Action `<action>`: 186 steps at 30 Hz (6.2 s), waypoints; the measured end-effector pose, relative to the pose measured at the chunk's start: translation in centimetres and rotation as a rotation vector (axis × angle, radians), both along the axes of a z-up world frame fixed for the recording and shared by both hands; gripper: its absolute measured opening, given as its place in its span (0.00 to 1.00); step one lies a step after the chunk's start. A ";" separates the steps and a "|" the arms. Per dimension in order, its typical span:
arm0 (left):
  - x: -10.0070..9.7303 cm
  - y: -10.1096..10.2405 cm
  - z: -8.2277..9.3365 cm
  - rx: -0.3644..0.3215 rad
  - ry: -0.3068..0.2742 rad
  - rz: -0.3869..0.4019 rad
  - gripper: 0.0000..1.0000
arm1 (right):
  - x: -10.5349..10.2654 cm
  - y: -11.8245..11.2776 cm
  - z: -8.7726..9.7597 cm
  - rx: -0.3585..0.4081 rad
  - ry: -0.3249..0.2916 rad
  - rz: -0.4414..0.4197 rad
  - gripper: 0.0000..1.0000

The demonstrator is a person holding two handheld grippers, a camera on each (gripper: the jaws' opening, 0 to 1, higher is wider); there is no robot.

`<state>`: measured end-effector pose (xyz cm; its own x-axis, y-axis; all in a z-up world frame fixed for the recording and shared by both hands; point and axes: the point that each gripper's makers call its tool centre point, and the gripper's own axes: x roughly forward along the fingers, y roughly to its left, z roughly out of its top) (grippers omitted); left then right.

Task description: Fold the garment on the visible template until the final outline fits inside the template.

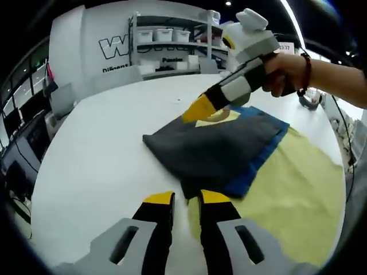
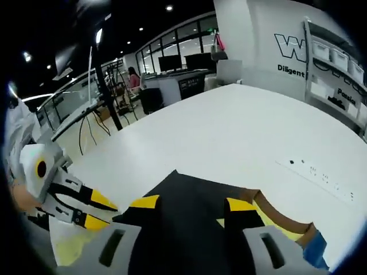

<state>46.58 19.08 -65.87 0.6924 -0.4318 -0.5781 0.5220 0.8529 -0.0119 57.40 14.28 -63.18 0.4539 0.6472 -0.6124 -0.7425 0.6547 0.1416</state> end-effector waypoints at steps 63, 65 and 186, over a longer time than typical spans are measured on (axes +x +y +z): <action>-1.6 1.6 1.5 -0.150 -0.003 0.217 0.34 | 1.6 3.5 1.9 0.184 -0.044 -0.143 0.54; -1.8 1.5 1.8 -0.143 -0.005 0.212 0.39 | 1.1 2.4 2.7 0.176 -0.048 -0.153 0.63; -23.3 1.5 -1.6 0.096 0.457 0.206 0.13 | -35.0 -27.4 -4.8 -0.387 0.337 -0.403 0.17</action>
<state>23.31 20.56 -67.52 0.4247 -0.2428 -0.8722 0.3028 0.9460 -0.1159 22.39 -13.16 -67.96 0.3570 0.1706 -0.9184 -0.3840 0.9231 0.0222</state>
